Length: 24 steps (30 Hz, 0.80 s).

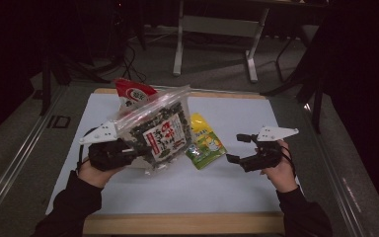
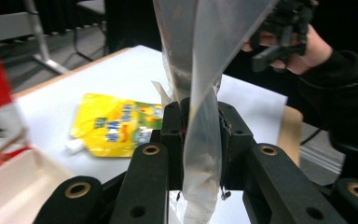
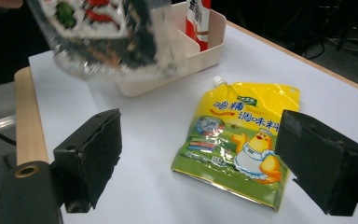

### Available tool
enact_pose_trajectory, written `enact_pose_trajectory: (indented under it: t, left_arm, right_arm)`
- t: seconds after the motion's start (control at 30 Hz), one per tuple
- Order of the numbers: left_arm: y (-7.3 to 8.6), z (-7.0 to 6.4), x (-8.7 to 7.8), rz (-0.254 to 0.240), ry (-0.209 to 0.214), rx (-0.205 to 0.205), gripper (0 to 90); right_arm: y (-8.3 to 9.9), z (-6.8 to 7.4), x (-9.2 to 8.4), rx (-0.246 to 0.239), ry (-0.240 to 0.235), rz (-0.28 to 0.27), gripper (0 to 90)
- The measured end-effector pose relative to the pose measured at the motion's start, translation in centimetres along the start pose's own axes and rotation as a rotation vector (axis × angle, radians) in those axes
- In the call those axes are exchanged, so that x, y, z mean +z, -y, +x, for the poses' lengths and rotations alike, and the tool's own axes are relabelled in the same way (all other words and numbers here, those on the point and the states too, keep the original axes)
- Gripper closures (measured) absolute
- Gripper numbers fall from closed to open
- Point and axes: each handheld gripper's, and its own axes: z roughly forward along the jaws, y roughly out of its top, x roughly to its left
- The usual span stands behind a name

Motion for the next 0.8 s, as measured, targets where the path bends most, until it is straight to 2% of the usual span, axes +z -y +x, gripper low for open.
enact_pose_trajectory:
  t: [0.07, 0.1, 0.13, 0.23, 0.3, 0.33, 0.4, 0.47, 0.53, 0.57, 0.6, 0.67, 0.7, 0.8]
  left_arm:
    - [-0.3, 0.8, -0.7, 0.003, -0.011, 0.001, 77.2]
    - [-0.3, 0.8, -0.7, 0.003, -0.011, 0.001, 77.2]
    - [-0.5, 1.6, -1.3, 0.005, -0.042, 0.011, 77.3]
    - [-0.8, 2.8, -2.0, 0.010, -0.056, -0.009, 77.2]
    - [-0.9, 3.2, -2.2, 0.010, -0.056, -0.008, 77.2]
    - [-1.1, 3.7, -2.7, -0.007, -0.067, -0.034, 77.2]
    - [-1.3, 3.7, -3.1, -0.019, -0.094, -0.013, 77.3]
    - [-1.5, 3.9, -3.5, -0.028, -0.090, -0.017, 77.3]
    - [-1.7, 4.0, -3.6, -0.016, -0.133, 0.006, 77.3]
    - [-1.7, 4.2, -3.6, -0.004, -0.135, 0.002, 77.3]
    - [-1.7, 4.4, -3.6, 0.002, -0.157, 0.007, 77.3]
    - [-1.6, 4.7, -3.5, 0.013, -0.165, 0.002, 77.3]
    - [-1.4, 5.3, -3.5, 0.033, -0.189, -0.003, 77.3]
    - [-1.0, 5.9, -3.4, 0.042, -0.200, -0.022, 77.3]
  right_arm:
    - [0.2, -0.1, 0.0, 0.007, -0.006, -0.007, 14.6]
    - [0.2, -0.1, 0.0, 0.007, -0.006, -0.007, 14.6]
    - [0.4, -0.2, 0.0, 0.015, -0.010, -0.011, 15.0]
    - [0.7, -0.4, 0.1, 0.026, -0.015, -0.002, 15.1]
    - [0.8, -0.4, 0.1, 0.028, -0.017, -0.001, 15.1]
    - [0.9, -0.5, 0.2, 0.031, -0.019, 0.004, 15.2]
    - [1.0, -0.6, 0.2, 0.036, -0.021, 0.005, 15.2]
    - [1.1, -0.7, 0.2, 0.044, -0.023, 0.000, 15.5]
    - [1.1, -0.8, 0.2, 0.049, -0.026, -0.005, 15.5]
    - [1.2, -0.9, 0.2, 0.050, -0.028, -0.005, 15.5]
    - [1.2, -0.9, 0.2, 0.053, -0.029, -0.004, 15.5]
    - [1.2, -0.8, 0.3, 0.051, -0.027, 0.000, 15.5]
    - [1.3, -0.8, 0.3, 0.053, -0.030, 0.000, 15.5]
    - [1.4, -0.9, 0.3, 0.057, -0.030, 0.002, 15.5]
